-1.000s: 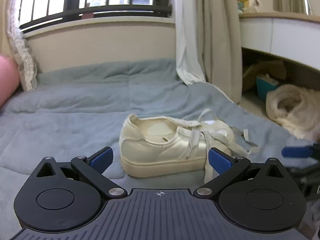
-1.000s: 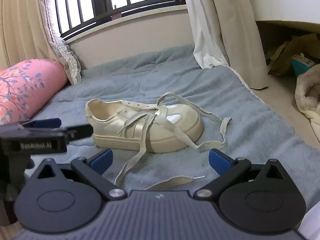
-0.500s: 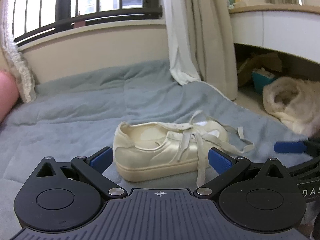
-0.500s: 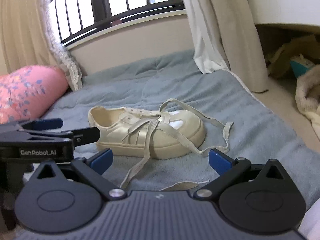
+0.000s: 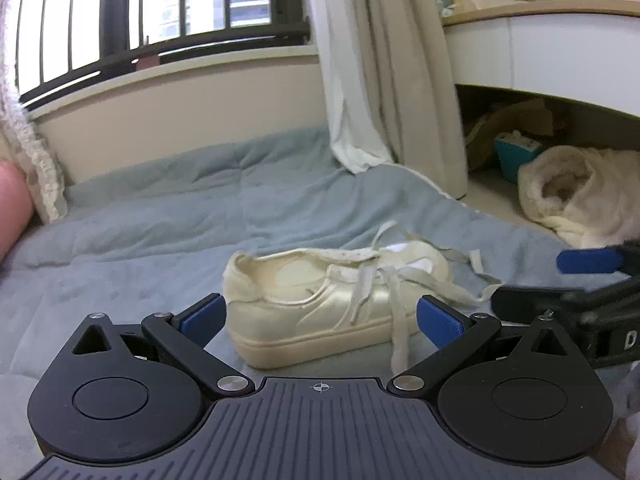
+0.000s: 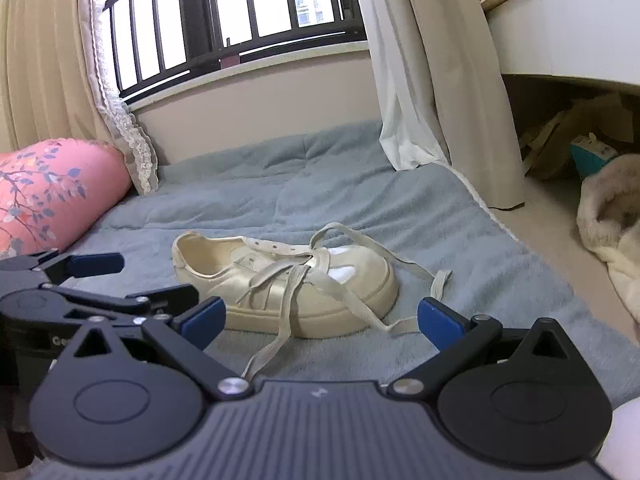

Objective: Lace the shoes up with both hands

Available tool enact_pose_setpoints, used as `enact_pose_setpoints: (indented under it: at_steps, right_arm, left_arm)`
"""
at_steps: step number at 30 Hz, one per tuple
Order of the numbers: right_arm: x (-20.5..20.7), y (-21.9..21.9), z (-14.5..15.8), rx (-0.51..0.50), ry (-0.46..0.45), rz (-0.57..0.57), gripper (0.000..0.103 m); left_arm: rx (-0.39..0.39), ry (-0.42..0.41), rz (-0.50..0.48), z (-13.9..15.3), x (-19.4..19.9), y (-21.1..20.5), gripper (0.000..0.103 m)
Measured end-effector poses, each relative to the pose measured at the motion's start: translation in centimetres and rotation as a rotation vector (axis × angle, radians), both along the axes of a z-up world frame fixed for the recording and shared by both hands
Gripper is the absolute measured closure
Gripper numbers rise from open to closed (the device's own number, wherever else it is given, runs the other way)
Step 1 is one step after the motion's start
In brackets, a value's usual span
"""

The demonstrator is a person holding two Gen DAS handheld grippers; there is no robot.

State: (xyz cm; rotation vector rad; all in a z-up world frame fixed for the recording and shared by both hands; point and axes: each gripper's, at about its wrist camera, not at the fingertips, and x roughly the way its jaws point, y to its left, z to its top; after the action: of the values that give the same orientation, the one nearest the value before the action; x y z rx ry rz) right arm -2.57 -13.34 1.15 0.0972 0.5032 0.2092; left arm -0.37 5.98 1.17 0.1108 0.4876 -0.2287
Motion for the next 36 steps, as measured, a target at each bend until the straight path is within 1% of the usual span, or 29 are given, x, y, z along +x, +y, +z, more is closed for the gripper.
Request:
enact_pose_setpoints:
  at_steps: [2, 6, 9, 10, 11, 13, 15, 16, 18, 19, 20, 21, 23, 24, 25, 27, 28, 31, 34, 36]
  right_arm:
    - [0.1, 0.1, 0.7, -0.012, -0.023, 0.008, 0.0]
    - [0.8, -0.2, 2.8, -0.083, -0.142, 0.069, 0.0]
    - [2.3, -0.9, 4.2, -0.127, -0.195, 0.086, 0.0]
    - [2.9, -1.3, 4.6, -0.108, -0.192, 0.084, 0.0]
    - [3.7, -1.8, 4.8, -0.083, -0.16, 0.074, 0.0]
    - [5.3, -2.8, 5.2, -0.035, -0.096, 0.052, 0.0]
    - [6.9, -3.8, 5.6, 0.014, -0.031, 0.03, 0.0]
    - [7.5, -4.4, 5.7, 0.037, -0.001, 0.02, 0.0]
    - [7.8, -5.7, 4.9, 0.067, 0.046, 0.013, 0.0]
    - [7.8, -6.4, 4.5, 0.084, 0.069, 0.006, 0.0]
    - [7.4, -7.1, 4.3, 0.115, 0.092, -0.022, 0.0]
    - [6.9, -7.9, 4.6, 0.169, 0.125, -0.048, 0.001]
    - [6.4, -9.1, 6.2, 0.33, 0.167, -0.056, 0.001]
    - [6.1, -9.3, 7.4, 0.407, 0.16, -0.048, 0.001]
    - [5.8, -9.4, 8.6, 0.475, 0.149, -0.036, 0.0]
    - [5.4, -8.8, 11.2, 0.507, 0.086, 0.036, 0.0]
    - [5.1, -8.0, 12.1, 0.449, 0.033, 0.072, 0.0]
    - [4.3, -5.9, 12.0, 0.233, -0.096, 0.055, 0.0]
    - [5.1, -5.6, 8.3, 0.214, -0.106, 0.002, 0.0]
    - [5.4, -5.4, 5.3, 0.189, -0.109, -0.073, 0.0]
  left_arm:
    - [-0.025, 0.009, 0.016, 0.5, 0.1, 0.4, 0.0]
    - [-0.119, -0.042, -0.007, 2.1, -0.2, 1.5, 0.0]
    - [-0.125, -0.115, -0.118, 2.9, 0.0, 2.0, 0.0]
    - [-0.101, -0.129, -0.145, 3.1, 0.1, 1.8, 0.0]
    - [-0.052, -0.132, -0.156, 3.3, 0.4, 1.3, 0.0]
    - [0.066, -0.145, -0.181, 3.6, 0.9, 0.2, 0.0]
    - [0.19, -0.157, -0.258, 3.5, 1.4, -0.7, 0.0]
    - [0.252, -0.144, -0.311, 3.2, 1.8, -1.1, 0.0]
    - [0.354, -0.108, -0.388, 1.9, 2.6, -2.1, 0.0]
    - [0.393, -0.099, -0.408, 1.2, 3.1, -2.5, 0.0]
    - [0.408, -0.093, -0.413, 0.5, 3.5, -2.7, 0.0]
    - [0.386, -0.083, -0.404, -0.1, 3.8, -2.6, 0.0]
    - [0.3, -0.055, -0.369, -1.1, 4.4, -2.3, 0.0]
    - [0.258, -0.034, -0.346, -1.5, 4.7, -2.0, 0.0]
    - [0.238, -0.003, -0.332, -1.7, 5.2, -2.0, 0.0]
    - [0.234, 0.029, -0.316, -1.2, 5.7, -2.5, 0.0]
    - [0.223, 0.039, -0.305, -0.7, 5.8, -2.6, 0.0]
    - [0.167, 0.08, -0.269, 0.7, 6.0, -2.4, 0.0]
    - [0.1, 0.14, -0.225, 1.2, 6.0, -1.2, 0.0]
    - [0.014, 0.195, -0.188, 1.1, 6.2, 0.2, 0.0]
